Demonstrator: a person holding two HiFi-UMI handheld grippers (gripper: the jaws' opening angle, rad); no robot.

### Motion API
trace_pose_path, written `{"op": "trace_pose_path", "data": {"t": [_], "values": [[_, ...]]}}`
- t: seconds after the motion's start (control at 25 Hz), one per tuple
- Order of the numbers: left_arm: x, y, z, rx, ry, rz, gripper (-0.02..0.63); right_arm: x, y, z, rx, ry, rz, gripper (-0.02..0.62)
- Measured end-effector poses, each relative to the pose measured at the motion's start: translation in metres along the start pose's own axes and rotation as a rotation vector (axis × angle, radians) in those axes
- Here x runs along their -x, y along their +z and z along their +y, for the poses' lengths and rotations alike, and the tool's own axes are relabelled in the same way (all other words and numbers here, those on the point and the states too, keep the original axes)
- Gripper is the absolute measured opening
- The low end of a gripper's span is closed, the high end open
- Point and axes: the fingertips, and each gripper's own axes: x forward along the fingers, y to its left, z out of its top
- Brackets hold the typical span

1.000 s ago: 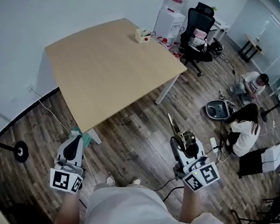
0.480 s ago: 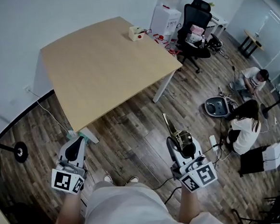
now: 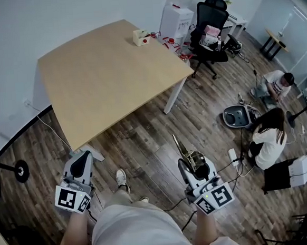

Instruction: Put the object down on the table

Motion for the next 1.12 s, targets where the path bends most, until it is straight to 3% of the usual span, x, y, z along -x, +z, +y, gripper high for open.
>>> {"op": "trace_pose_path", "data": {"t": [0.28, 0.68, 0.92, 1.12], "values": [[-0.078, -0.021, 0.022, 0.047, -0.049, 0.013, 0.005, -0.059, 0.007, -0.041, 0.005, -0.015, 0.022, 0.169], [-0.218, -0.01, 0.121, 0.046, -0.078, -0.021, 0.005, -0.209, 0.032, -0.106, 0.025, -0.016, 0.062, 0.169], [-0.269, -0.017, 0.155, 0.083, -0.122, -0.003, 0.005, -0.28, 0.039, -0.121, 0.026, -0.008, 0.085, 0.169], [-0.305, -0.027, 0.162, 0.108, -0.183, 0.018, 0.005, -0.305, 0.041, -0.134, 0.012, -0.033, 0.091, 0.169]]}}
